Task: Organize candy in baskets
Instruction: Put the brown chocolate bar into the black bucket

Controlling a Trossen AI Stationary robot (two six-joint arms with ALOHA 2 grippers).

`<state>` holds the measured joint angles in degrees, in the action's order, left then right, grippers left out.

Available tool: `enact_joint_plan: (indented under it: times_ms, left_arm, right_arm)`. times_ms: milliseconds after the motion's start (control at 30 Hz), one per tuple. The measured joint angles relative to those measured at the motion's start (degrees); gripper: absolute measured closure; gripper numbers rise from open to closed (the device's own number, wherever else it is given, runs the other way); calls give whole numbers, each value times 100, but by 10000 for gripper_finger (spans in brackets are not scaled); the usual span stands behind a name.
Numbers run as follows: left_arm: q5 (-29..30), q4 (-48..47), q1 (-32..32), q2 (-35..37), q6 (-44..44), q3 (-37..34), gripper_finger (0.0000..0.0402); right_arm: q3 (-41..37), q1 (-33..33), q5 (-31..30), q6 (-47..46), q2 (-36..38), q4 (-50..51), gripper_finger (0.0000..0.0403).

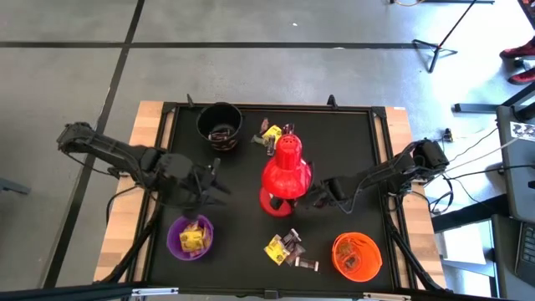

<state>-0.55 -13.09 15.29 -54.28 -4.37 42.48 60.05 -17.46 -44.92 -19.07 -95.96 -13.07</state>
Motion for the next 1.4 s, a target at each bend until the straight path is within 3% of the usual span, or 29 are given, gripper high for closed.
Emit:
enact_joint_plan:
  times_ms: [133,267,400,633,800,867,933,1033,1100,1400]
  left_arm:
    - [490,342,86,0,434,-398,249]
    - [1108,1493,109,-2,358,-730,249]
    - [1039,1613,189,0,-29,-743,249]
    - [1630,1663,350,0,-18,-743,249]
    - [1620,1659,435,0,-143,-743,249]
    - [1632,1661,480,-2,-170,-743,249]
    - [1651,1673,519,-2,-284,-743,249]
    - [1654,1662,562,-2,-298,-743,249]
    - [1654,1662,566,-2,-298,-743,249]
    - [1816,1656,564,-2,-427,-743,249]
  right_arm:
    - [0,-22,162,30,-2,684,205]
    - [0,-164,350,-440,-2,881,205]
    - [0,-530,482,-573,38,963,205]
    - [0,-1222,-1030,-891,317,1610,205]
    - [4,-1594,-1435,-1705,654,2804,205]
    - [4,-1613,-1057,-2169,694,3124,205]
    - [0,-1603,-201,-2271,700,3093,205]
    - [0,-1597,1270,-1900,557,2489,205]
    - [0,-1633,1942,-1599,398,1972,205]
    - [-2,-1750,3155,-1693,-277,1626,205]
